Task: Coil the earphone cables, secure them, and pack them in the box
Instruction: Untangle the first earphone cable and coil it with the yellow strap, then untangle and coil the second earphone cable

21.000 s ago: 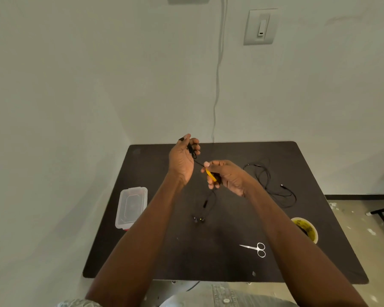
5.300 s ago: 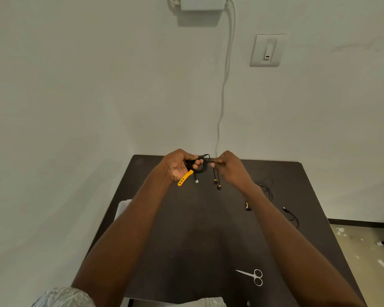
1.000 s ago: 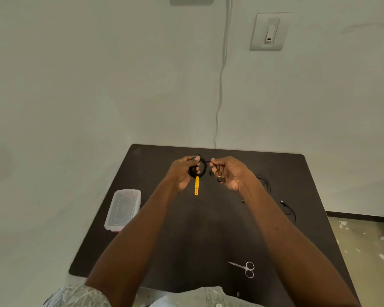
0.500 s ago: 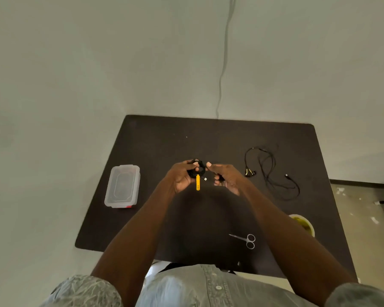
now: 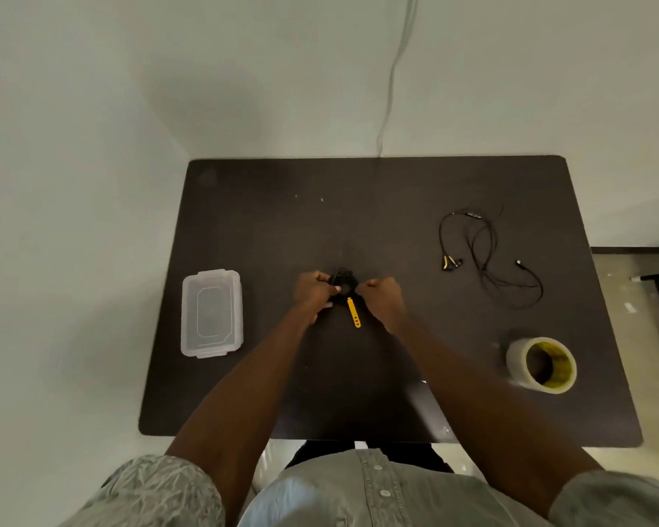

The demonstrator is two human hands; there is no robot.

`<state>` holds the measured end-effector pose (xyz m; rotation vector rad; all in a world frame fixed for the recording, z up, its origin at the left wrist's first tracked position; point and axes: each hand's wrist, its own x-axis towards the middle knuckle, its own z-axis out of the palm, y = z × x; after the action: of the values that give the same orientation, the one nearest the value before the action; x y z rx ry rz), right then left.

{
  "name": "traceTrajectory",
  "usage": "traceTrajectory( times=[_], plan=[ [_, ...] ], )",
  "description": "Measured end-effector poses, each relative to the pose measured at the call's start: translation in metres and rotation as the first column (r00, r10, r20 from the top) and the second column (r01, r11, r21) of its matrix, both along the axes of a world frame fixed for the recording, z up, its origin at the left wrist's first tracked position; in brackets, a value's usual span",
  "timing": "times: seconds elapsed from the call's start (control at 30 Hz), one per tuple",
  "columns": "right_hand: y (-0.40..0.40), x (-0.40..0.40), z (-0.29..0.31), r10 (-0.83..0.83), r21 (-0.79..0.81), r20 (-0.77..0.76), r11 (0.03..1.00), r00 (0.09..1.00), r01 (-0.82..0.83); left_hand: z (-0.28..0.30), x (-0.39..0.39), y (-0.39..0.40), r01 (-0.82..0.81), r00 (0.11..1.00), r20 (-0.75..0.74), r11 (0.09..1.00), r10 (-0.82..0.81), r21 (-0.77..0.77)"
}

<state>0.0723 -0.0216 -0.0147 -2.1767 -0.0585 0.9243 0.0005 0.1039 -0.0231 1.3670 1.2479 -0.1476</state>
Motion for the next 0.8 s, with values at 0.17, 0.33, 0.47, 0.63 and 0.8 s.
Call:
traceTrajectory(
  times=[0.17,0.33,0.47,0.63,0.8],
  plan=[
    [0.021,-0.014,-0.005,0.095,-0.13,0.138,0.989,0.986,-0.077,-0.016,-0.007,0.008,0.089,0.994,-0.088,0.959,-0.067,0.269],
    [0.023,-0.024,-0.017,0.058,-0.085,0.256,0.996,0.965,-0.037,-0.017,-0.012,0.007,0.099,0.992,-0.108,0.927,-0.064,0.361],
    [0.009,-0.023,-0.018,0.118,-0.04,0.367,0.993,0.923,-0.111,-0.036,-0.017,0.015,-0.009,0.999,-0.031,0.971,0.017,0.241],
    [-0.003,-0.022,-0.02,0.355,-0.268,0.475,0.93,0.805,-0.252,-0.043,-0.018,0.019,0.006,1.0,0.019,0.976,-0.01,0.218],
    [-0.007,-0.024,-0.017,0.412,-0.29,0.491,0.908,0.768,-0.302,-0.028,-0.022,0.015,-0.018,0.999,0.052,0.971,0.005,0.24]
  ],
)
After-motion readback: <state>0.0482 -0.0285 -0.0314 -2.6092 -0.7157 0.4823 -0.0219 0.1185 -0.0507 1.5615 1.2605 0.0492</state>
